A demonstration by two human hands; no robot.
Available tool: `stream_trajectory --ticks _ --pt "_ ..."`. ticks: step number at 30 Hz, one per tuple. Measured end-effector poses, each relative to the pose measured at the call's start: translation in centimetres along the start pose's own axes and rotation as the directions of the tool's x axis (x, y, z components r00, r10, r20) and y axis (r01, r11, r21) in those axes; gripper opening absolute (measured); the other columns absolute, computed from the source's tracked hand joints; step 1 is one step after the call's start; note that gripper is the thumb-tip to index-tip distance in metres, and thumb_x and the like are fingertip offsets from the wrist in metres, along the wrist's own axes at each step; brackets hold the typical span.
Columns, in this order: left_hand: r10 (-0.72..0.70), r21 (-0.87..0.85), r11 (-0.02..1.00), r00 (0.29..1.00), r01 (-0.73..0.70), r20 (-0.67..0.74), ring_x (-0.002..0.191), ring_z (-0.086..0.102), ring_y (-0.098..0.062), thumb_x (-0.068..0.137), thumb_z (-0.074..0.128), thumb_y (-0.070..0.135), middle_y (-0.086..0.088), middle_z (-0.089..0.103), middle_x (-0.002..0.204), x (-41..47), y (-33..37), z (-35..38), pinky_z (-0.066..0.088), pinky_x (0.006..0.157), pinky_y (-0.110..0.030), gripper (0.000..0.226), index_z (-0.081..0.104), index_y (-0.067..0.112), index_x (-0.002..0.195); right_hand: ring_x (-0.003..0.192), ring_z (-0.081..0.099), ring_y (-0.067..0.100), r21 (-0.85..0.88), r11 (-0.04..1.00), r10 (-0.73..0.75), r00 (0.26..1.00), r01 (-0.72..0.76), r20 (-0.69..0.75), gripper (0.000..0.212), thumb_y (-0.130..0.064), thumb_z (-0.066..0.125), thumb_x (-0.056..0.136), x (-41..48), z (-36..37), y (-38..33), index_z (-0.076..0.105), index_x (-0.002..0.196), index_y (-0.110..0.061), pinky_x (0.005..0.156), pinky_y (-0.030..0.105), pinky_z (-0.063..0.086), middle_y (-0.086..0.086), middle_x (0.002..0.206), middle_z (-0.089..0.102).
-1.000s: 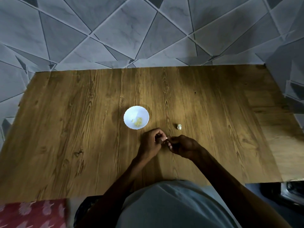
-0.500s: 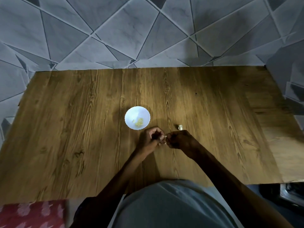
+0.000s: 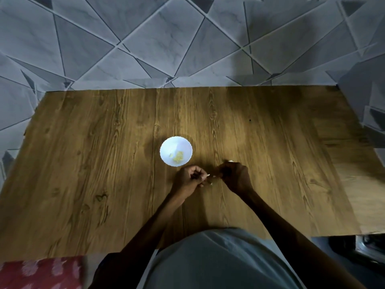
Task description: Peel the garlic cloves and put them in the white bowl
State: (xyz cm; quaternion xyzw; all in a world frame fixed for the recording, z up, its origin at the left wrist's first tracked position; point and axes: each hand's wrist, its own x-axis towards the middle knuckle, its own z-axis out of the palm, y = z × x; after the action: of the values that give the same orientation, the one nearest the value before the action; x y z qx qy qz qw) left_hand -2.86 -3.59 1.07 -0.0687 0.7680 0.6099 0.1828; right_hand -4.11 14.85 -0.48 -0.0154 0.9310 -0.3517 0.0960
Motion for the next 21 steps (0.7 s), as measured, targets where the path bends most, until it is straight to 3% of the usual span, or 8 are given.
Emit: stream_trajectory --ticks 2,5,7,11,15,18,21 --pt "0.100 0.147 0.985 0.995 -0.095 -0.026 0.064 0.063 -0.001 0.089 0.065 0.004 -0.002 0.067 0.076 0.2 -0.2 -0.1 0.053 0.063 -0.019 0.004 0.068 0.001 0.090 0.074 0.065 0.004 0.004 1.000 -0.031 0.999 0.031 0.008 0.015 -0.002 0.066 0.090 0.1 -0.1 -0.2 0.074 0.097 -0.012 0.062 0.007 0.048 -0.005 0.089 0.070" --pt "0.152 0.233 0.962 0.988 -0.144 -0.020 0.062 0.062 -0.008 0.087 0.066 0.003 0.006 0.066 0.067 0.4 -0.1 -0.1 0.054 0.065 -0.034 0.022 0.064 0.022 0.076 0.065 0.068 0.012 0.300 0.947 0.084 0.991 -0.111 0.101 0.012 0.003 0.063 0.091 -0.5 -1.1 -1.8 0.073 0.094 -0.003 0.059 0.016 0.055 0.008 0.079 0.072" --pt "0.190 0.244 0.953 0.982 -0.181 -0.015 0.061 0.061 -0.011 0.086 0.062 0.000 0.006 0.064 0.065 0.4 -0.1 0.1 0.053 0.063 -0.037 0.026 0.063 0.024 0.075 0.065 0.069 0.016 0.436 0.869 0.172 0.969 -0.233 0.176 0.011 0.002 0.063 0.091 -0.7 -1.5 -2.5 0.073 0.095 0.002 0.058 0.018 0.056 0.017 0.081 0.072" --pt "0.259 0.298 0.922 0.966 -0.249 0.005 0.065 0.063 -0.013 0.089 0.062 0.003 0.002 0.067 0.069 0.2 0.2 0.6 0.051 0.063 -0.030 0.013 0.067 0.014 0.083 0.072 0.070 0.020 0.490 0.821 0.196 0.951 -0.293 0.240 0.014 0.000 0.061 0.093 -1.0 -1.9 -2.5 0.072 0.099 0.005 0.060 0.019 0.057 0.021 0.088 0.073" --pt "0.218 0.239 0.948 0.976 -0.211 -0.004 0.065 0.065 -0.010 0.089 0.063 0.003 0.000 0.069 0.073 -0.1 0.1 0.7 0.052 0.063 -0.025 0.010 0.069 0.011 0.086 0.070 0.068 0.016 0.432 0.862 0.191 0.959 -0.266 0.211 0.012 0.001 0.061 0.093 -0.9 -1.8 -2.3 0.072 0.096 0.002 0.062 0.019 0.057 0.014 0.084 0.072" --pt "0.069 0.076 0.995 0.997 -0.070 0.018 0.070 0.070 -0.009 0.089 0.065 0.002 -0.004 0.072 0.080 -0.3 0.3 0.6 0.056 0.067 -0.020 0.007 0.070 0.004 0.094 0.066 0.069 0.010 0.216 0.976 0.008 0.997 -0.025 0.078 0.010 -0.003 0.064 0.092 -1.1 -1.4 -1.9 0.073 0.091 -0.006 0.063 0.020 0.057 -0.001 0.077 0.071" --pt "-0.054 -0.025 0.998 0.997 0.056 0.057 0.076 0.072 -0.013 0.090 0.063 0.001 -0.007 0.074 0.083 -0.4 0.3 0.4 0.058 0.072 -0.023 0.010 0.071 0.004 0.096 0.062 0.063 -0.002 0.079 0.989 -0.125 0.992 0.122 0.035 0.008 -0.006 0.068 0.090 -1.3 -1.0 -1.8 0.074 0.087 -0.010 0.061 0.010 0.050 -0.012 0.074 0.065"
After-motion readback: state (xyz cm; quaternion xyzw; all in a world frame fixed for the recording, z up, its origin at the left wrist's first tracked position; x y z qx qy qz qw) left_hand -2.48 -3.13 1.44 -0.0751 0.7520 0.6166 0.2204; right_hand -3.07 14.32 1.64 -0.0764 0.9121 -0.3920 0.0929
